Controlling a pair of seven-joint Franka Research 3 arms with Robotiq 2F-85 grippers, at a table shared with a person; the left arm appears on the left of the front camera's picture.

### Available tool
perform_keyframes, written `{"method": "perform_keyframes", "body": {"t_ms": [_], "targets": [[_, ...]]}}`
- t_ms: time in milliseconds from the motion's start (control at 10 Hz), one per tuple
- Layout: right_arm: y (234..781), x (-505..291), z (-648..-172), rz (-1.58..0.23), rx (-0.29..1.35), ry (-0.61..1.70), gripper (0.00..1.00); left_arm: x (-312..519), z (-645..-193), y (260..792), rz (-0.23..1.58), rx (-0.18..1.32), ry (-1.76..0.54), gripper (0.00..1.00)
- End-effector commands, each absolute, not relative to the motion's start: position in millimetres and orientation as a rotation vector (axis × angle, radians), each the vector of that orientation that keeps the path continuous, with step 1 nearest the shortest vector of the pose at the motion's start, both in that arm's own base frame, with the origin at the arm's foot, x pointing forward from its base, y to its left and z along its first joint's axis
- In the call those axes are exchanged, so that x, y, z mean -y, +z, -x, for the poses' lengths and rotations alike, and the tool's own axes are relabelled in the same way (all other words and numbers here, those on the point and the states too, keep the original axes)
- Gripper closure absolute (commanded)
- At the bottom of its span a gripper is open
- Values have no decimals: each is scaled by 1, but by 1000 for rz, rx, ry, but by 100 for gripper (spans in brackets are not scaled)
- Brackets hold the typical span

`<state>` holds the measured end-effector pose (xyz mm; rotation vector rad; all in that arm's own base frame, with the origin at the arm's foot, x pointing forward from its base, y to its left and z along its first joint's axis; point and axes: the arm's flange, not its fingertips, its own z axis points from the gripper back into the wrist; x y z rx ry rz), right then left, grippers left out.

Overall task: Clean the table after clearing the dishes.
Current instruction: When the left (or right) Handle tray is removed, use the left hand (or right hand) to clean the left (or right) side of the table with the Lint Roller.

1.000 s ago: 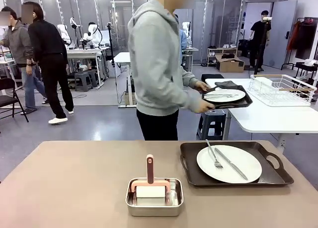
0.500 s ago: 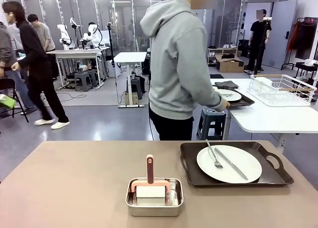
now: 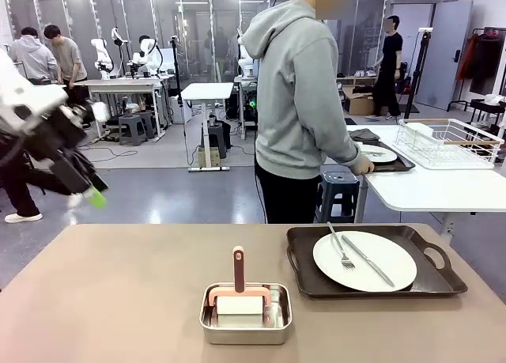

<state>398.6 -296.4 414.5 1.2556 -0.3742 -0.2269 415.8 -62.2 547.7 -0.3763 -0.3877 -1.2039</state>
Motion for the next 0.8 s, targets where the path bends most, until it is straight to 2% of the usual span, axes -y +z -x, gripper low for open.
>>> {"method": "perform_keyframes", "body": {"t_ms": [0, 200, 700], "targets": [[417, 296, -397, -1258, 379, -224, 0, 92, -409, 519, 296, 350, -1299, 0], [417, 296, -397, -1258, 379, -224, 0, 113, -405, 501, 299, 290, -1346, 0], [417, 296, -397, -1258, 379, -224, 0, 119, -403, 505, 333, 303, -1339, 0]]}}
